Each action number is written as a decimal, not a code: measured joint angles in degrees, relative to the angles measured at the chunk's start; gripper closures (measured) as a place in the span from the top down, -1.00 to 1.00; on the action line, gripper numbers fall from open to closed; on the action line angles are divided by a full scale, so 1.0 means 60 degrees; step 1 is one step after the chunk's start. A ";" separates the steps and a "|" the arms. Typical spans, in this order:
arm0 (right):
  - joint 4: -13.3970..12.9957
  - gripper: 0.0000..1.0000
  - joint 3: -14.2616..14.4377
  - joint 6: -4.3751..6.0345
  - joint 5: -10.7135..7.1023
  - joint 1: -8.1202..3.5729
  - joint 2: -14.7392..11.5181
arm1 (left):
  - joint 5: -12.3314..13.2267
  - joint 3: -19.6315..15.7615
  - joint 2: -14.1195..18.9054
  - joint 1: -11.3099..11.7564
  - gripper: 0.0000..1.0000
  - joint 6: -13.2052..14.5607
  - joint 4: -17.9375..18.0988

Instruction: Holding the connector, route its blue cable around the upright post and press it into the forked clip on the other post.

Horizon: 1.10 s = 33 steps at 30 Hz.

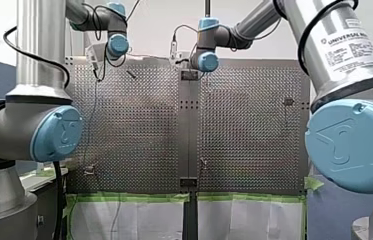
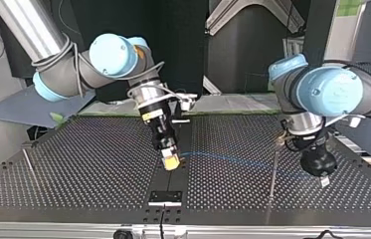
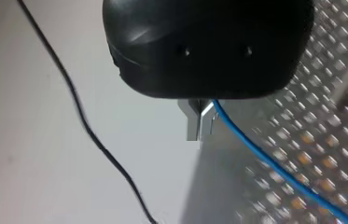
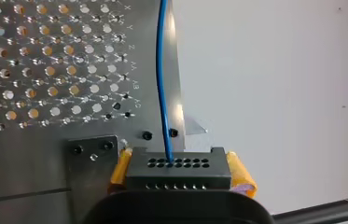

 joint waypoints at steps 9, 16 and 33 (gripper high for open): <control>-0.0091 -1.00 -0.0150 0.0000 0.0000 0.0005 0.0311 | 0.0695 0.0124 -0.0615 0.0695 -1.00 -0.0476 0.0295; -0.0131 -1.00 -0.0313 0.0000 0.0012 0.0000 0.0475 | 0.1275 0.0204 -0.0944 0.1274 -1.00 -0.0707 0.0559; -0.0242 -1.00 -0.0546 0.0000 0.0344 -0.0120 0.0925 | 0.2655 0.0229 -0.1199 0.2208 -1.00 -0.0909 0.0745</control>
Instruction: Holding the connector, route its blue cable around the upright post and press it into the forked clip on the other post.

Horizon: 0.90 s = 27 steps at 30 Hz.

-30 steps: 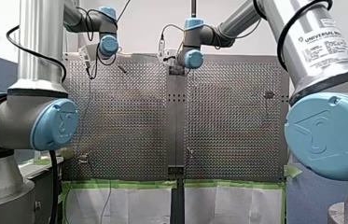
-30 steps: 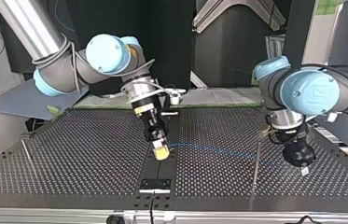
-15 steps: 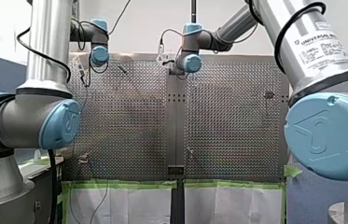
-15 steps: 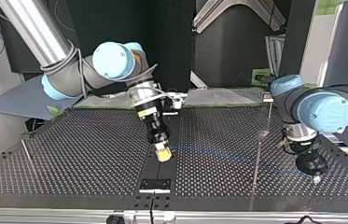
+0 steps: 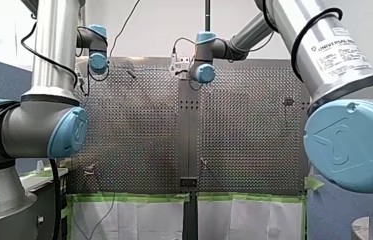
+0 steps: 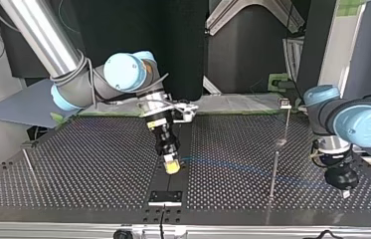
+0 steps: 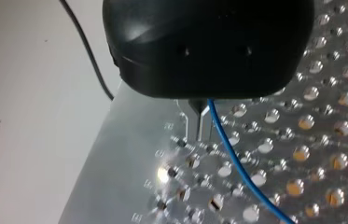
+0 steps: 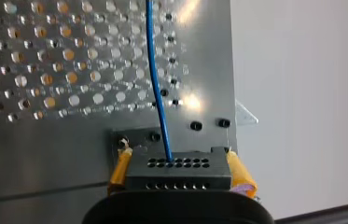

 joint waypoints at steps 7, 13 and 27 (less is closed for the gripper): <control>-0.0025 -1.00 -0.0002 0.0000 0.0178 -0.0136 0.0029 | 0.0612 -0.0003 -0.0113 -0.0189 -1.00 0.0006 -0.0069; -0.0022 -1.00 0.0000 0.0000 0.0228 -0.0183 0.0049 | 0.1104 -0.0006 -0.0413 -0.0319 -1.00 0.0136 -0.0172; 0.0280 -1.00 0.0011 -0.0045 0.0585 -0.0231 0.0286 | 0.2167 -0.0303 -0.0476 -0.0412 -1.00 0.0162 -0.0119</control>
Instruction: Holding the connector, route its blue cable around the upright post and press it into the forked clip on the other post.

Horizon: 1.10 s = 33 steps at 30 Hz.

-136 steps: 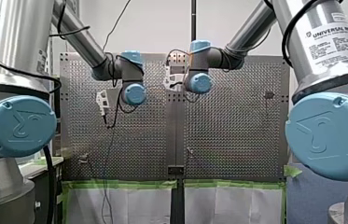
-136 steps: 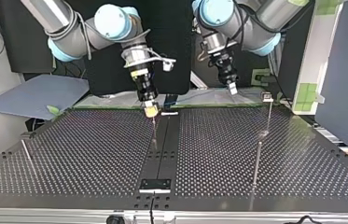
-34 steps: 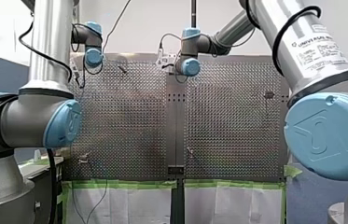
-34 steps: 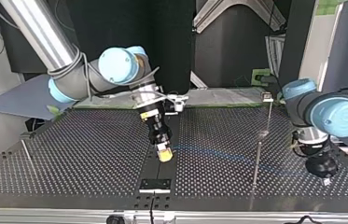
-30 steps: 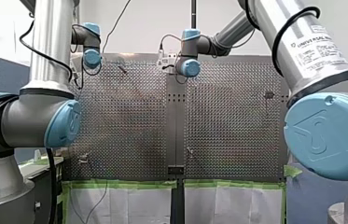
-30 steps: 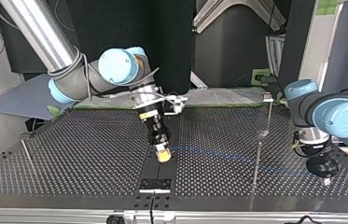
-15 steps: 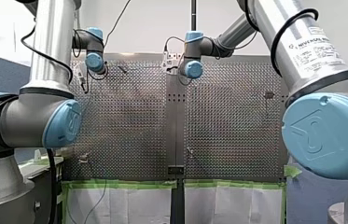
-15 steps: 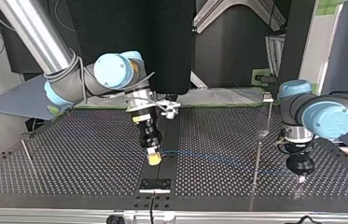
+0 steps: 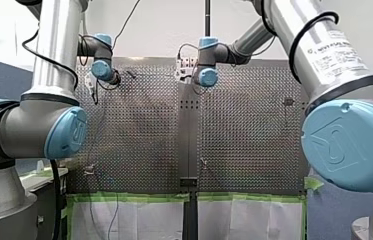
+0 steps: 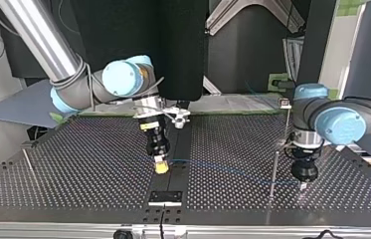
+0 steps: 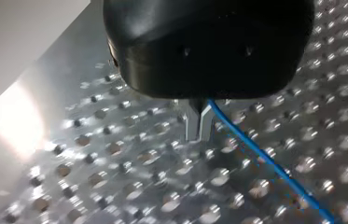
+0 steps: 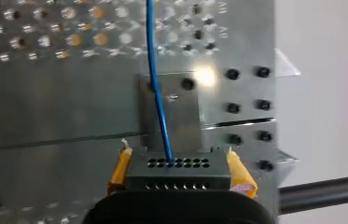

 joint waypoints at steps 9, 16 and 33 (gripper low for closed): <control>0.0472 -1.00 0.0052 -0.0013 0.0190 0.0039 0.0295 | 0.0051 -0.0330 -0.0001 -0.0118 -0.51 0.0057 -0.0059; 0.0553 -1.00 0.0132 -0.0014 0.0228 0.0103 0.0505 | -0.0382 -0.0359 0.0000 -0.0267 0.11 0.0281 -0.0209; 0.0134 -1.00 0.0973 -0.0006 0.0299 0.0262 0.0965 | -0.0238 -0.0637 0.0000 -0.0346 0.97 0.0231 -0.0165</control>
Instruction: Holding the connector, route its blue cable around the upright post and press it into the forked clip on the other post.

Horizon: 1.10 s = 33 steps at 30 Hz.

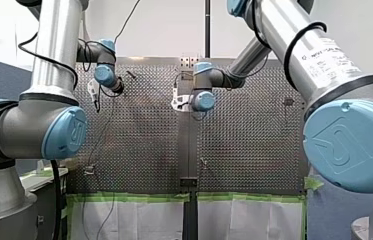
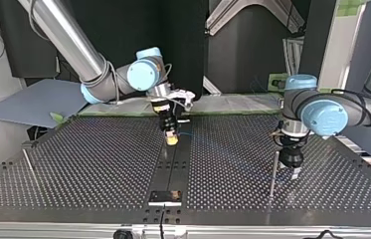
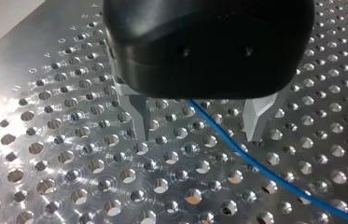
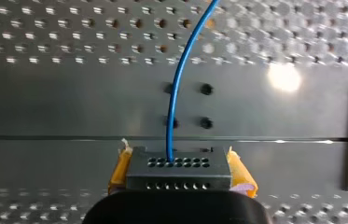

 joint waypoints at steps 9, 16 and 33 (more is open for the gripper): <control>-0.0575 -1.00 0.0581 0.0077 0.0016 0.0066 0.0193 | -0.0095 0.0001 -0.0026 -0.0022 0.97 -0.0013 0.0065; -0.1108 -1.00 0.1096 0.0217 0.0028 0.0113 0.0472 | 0.0007 0.0009 -0.0281 -0.0113 0.97 0.0107 0.0077; -0.1509 -1.00 0.1211 0.0183 0.0791 0.0508 0.1743 | -0.0316 0.0011 -0.0334 -0.0191 0.97 0.0200 0.0167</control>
